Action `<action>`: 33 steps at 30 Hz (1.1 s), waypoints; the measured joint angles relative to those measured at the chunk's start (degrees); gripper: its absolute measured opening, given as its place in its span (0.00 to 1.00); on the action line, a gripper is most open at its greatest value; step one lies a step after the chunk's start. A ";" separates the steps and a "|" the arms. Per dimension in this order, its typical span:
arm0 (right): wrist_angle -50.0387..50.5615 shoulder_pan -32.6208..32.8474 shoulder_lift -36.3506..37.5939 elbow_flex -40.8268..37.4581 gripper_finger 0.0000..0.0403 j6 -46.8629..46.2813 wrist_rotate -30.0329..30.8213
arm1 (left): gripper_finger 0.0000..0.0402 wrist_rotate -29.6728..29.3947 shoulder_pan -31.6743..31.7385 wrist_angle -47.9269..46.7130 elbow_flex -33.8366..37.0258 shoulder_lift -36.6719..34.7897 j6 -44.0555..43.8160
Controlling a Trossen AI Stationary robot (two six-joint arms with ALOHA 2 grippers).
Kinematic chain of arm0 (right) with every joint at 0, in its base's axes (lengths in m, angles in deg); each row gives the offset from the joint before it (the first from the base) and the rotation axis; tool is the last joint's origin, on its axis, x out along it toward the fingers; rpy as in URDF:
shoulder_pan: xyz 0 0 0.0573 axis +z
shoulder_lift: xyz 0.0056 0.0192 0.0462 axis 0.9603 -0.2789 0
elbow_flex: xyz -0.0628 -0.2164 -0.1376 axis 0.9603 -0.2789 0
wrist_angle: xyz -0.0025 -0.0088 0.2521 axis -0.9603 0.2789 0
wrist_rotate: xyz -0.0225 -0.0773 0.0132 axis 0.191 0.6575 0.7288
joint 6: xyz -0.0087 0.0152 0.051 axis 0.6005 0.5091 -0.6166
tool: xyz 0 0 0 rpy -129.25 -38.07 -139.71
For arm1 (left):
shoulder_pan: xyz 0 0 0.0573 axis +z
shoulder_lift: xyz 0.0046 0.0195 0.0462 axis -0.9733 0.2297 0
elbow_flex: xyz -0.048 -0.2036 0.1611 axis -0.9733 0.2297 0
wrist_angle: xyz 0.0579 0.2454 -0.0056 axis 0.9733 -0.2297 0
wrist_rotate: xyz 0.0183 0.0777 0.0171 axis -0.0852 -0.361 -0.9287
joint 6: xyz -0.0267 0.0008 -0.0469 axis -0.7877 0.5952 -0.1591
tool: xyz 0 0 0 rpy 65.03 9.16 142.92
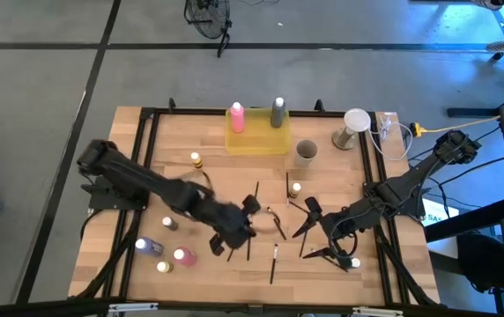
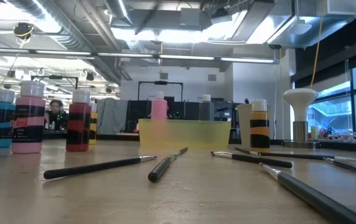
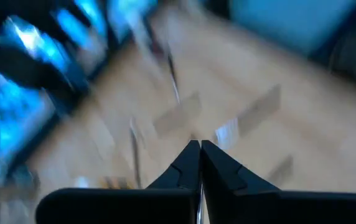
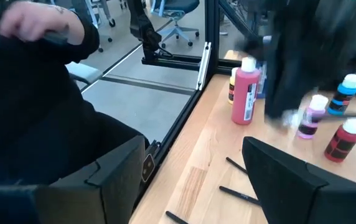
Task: Pick & Place Paint Supplies
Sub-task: Put the silver paint brush into the white cup
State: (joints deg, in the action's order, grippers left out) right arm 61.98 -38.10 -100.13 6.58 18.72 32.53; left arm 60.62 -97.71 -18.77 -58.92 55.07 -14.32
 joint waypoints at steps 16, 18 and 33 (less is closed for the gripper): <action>-9.83 0.00 0.00 0.04 0.68 21.01 23.09 | 0.00 10.00 6.89 72.15 21.53 -4.95 -13.48; -12.31 0.00 0.01 0.04 0.68 24.27 23.08 | 0.00 8.33 7.71 80.77 25.20 -5.63 -15.60; -18.06 -12.96 0.02 0.04 0.68 27.16 19.95 | 0.00 15.89 20.13 100.66 31.79 -3.19 -28.46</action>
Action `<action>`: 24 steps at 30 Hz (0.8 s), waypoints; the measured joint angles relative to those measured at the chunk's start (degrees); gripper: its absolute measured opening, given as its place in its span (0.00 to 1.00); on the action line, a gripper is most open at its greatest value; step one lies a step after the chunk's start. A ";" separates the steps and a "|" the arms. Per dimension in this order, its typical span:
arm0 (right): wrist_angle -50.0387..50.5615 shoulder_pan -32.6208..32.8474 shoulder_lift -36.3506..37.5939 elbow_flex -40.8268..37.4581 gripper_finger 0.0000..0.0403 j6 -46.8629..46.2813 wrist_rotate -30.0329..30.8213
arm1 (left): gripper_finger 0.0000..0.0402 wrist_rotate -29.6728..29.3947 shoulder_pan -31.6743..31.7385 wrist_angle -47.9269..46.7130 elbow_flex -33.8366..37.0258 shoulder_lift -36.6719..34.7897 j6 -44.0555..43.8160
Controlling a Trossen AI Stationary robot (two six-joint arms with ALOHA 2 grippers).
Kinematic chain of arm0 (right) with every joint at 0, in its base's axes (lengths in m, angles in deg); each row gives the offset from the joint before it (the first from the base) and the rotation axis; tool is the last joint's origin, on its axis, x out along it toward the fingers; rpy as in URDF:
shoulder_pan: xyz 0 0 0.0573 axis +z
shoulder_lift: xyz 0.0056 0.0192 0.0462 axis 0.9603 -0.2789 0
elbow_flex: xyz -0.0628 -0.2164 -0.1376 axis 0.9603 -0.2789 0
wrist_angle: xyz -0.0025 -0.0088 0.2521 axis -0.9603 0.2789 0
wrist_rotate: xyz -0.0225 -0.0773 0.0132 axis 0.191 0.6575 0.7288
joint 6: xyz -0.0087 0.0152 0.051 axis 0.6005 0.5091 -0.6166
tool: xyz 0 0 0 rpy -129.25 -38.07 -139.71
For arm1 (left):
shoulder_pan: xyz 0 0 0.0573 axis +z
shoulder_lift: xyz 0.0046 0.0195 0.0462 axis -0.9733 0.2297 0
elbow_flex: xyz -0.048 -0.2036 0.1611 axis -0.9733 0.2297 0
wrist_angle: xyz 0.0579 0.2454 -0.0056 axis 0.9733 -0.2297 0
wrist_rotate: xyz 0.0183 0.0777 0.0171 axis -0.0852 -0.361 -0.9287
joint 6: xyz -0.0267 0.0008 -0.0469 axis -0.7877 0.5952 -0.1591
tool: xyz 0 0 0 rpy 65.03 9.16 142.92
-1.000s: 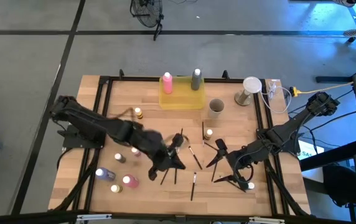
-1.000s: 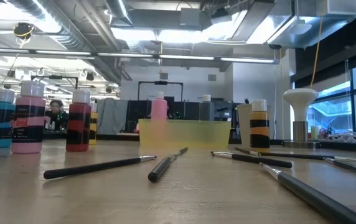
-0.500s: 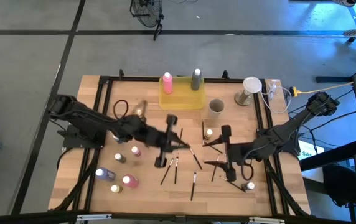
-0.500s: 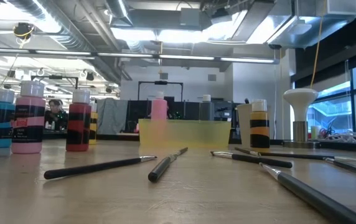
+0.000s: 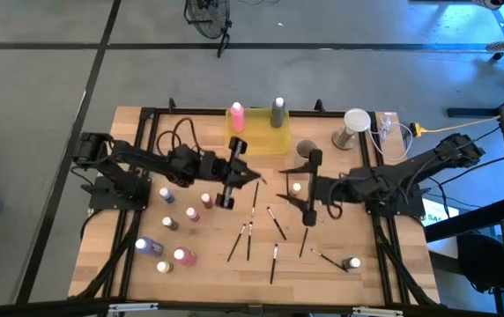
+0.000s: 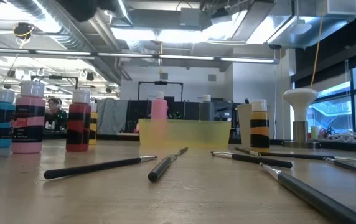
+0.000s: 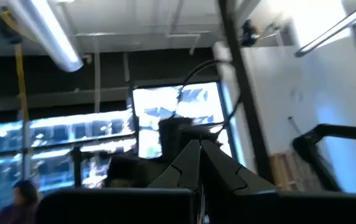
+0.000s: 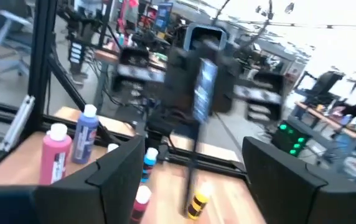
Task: Pick & Place Paint Supplies
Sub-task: Put the silver paint brush into the white cup
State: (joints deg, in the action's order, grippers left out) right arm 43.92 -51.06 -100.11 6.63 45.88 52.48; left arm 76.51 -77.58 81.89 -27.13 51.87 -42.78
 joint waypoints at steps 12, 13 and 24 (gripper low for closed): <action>-6.14 -8.77 -6.05 -0.02 0.68 -1.57 -8.83 | 0.00 7.25 4.48 2.29 -0.02 1.71 -6.38; -6.94 -9.12 -6.52 -0.02 0.68 -1.31 -8.94 | 0.00 7.55 4.46 2.37 -0.02 1.75 -7.09; -9.91 -9.36 -8.31 -0.02 0.62 0.17 -10.42 | 0.00 9.07 4.45 1.51 -0.02 1.87 -7.25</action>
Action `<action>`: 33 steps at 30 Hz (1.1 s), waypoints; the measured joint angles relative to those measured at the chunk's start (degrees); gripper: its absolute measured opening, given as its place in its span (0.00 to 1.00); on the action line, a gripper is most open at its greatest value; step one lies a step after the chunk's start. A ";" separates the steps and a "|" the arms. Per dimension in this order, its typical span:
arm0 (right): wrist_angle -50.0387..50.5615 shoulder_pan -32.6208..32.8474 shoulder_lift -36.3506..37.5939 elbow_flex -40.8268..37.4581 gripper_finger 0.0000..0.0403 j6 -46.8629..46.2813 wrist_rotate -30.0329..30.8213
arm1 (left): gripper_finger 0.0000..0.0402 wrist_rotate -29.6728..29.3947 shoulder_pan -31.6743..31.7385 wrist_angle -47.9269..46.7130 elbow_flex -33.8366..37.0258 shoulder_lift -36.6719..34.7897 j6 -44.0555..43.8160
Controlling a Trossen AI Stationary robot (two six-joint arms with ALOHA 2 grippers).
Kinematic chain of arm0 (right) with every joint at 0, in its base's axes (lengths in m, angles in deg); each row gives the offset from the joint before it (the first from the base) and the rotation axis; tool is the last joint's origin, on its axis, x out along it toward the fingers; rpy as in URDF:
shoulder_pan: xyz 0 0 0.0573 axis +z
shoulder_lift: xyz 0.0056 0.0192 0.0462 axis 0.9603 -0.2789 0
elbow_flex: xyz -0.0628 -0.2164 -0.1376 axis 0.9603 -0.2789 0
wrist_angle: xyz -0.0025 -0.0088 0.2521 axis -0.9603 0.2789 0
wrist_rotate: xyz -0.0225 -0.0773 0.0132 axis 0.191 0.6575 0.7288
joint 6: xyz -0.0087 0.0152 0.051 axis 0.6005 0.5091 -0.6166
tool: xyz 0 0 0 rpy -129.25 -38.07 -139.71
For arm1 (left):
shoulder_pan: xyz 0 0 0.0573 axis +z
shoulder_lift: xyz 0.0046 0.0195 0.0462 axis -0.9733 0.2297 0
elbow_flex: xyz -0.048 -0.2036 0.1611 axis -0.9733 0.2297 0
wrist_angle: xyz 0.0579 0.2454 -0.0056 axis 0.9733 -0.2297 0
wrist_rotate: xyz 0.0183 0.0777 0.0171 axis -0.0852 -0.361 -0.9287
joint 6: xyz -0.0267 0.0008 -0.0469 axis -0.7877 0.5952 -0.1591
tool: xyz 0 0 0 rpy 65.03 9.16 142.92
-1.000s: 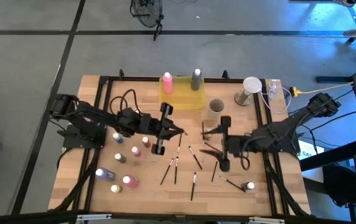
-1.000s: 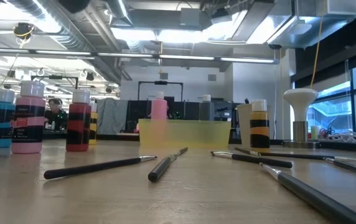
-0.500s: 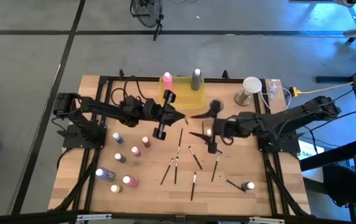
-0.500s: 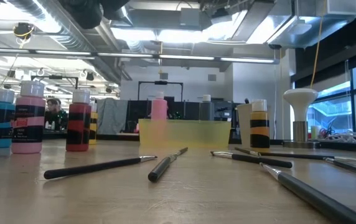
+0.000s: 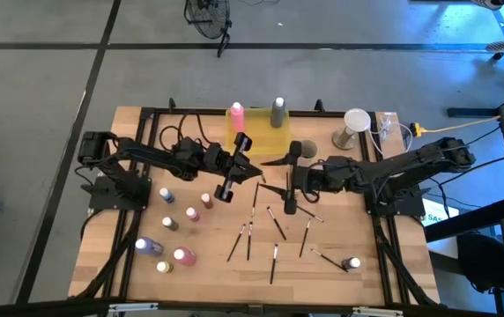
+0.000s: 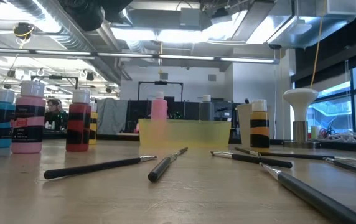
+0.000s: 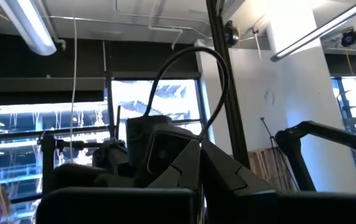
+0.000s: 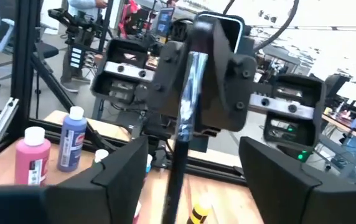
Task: Pick & Place Paint Supplies
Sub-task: Put the silver paint brush into the white cup
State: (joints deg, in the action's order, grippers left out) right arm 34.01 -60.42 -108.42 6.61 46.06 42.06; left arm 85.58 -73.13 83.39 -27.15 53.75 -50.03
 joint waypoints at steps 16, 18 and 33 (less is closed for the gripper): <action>0.12 -1.08 -0.18 0.00 0.27 -0.50 -0.52 | 0.00 -0.05 0.00 -0.23 0.00 0.00 0.59; 0.24 -1.49 -0.20 -0.02 0.24 -0.65 -0.54 | 0.00 -0.06 0.00 -0.27 0.00 0.00 0.60; 1.66 -2.12 -0.22 -0.04 0.06 -1.88 -3.26 | 0.00 0.81 -0.02 -1.73 -0.07 -0.04 0.61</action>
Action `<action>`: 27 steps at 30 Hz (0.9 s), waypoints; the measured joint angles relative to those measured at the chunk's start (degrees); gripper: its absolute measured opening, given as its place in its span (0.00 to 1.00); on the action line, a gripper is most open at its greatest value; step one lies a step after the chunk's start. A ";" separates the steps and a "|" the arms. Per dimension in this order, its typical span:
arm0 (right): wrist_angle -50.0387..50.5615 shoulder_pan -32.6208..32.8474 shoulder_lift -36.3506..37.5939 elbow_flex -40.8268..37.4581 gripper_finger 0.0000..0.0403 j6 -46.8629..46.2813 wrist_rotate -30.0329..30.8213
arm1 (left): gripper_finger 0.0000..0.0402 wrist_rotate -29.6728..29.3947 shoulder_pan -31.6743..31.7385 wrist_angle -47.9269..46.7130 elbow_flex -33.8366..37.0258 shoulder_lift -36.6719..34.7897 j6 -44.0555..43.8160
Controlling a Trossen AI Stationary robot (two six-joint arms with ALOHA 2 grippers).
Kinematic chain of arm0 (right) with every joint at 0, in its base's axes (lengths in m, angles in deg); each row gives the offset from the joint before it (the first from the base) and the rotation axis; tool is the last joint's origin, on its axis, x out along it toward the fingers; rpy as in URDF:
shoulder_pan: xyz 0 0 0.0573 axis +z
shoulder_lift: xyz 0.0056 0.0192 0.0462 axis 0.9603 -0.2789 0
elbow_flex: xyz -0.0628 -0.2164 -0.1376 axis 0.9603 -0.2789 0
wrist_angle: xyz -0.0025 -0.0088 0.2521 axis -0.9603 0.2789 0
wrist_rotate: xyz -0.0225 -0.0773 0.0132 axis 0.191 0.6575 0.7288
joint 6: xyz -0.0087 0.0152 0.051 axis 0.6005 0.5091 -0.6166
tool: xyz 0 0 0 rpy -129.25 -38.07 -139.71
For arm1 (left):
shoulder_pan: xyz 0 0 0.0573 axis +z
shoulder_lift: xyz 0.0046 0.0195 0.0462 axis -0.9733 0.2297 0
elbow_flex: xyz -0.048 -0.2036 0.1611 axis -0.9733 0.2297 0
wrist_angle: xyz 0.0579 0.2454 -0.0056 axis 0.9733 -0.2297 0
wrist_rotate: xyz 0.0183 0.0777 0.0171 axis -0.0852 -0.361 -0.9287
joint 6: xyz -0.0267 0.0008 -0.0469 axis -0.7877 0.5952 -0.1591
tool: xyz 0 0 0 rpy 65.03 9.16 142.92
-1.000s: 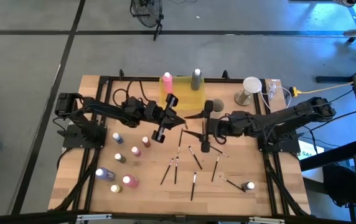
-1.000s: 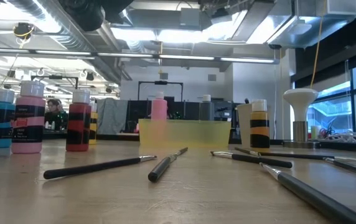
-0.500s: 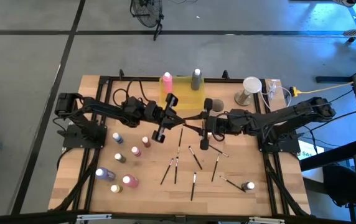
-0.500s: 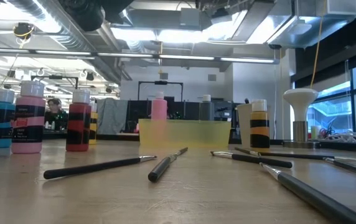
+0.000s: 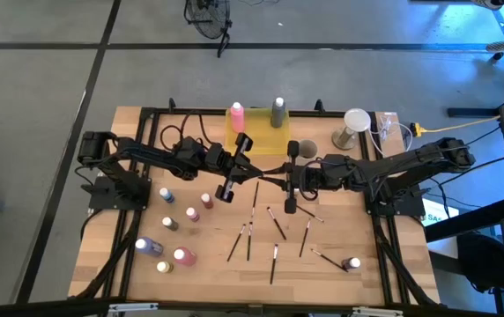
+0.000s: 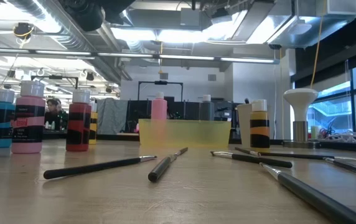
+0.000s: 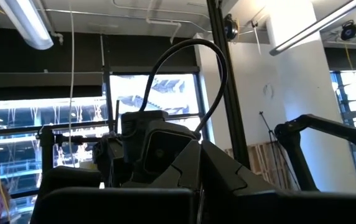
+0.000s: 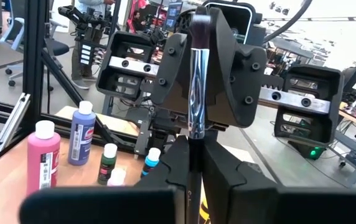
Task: Pick & Place Paint Supplies
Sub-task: Put the silver paint brush into the white cup
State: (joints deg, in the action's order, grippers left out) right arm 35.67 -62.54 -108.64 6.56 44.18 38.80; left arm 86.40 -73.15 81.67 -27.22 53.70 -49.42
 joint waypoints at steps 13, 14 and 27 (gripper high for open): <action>0.83 0.02 0.00 0.00 0.06 -0.25 0.69 | 0.10 0.00 0.02 -0.59 0.02 -0.02 -0.07; 0.86 0.02 0.00 0.00 0.06 -0.27 0.68 | 0.12 0.00 0.06 -0.59 0.00 -0.02 -0.07; 5.80 2.40 3.82 0.00 0.06 -0.42 4.54 | 0.38 3.12 4.59 -0.19 0.00 -0.02 -7.94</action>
State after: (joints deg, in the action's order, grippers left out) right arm 41.46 -60.13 -104.81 6.56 43.76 43.34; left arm 89.52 -68.56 81.47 -27.22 53.68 -57.35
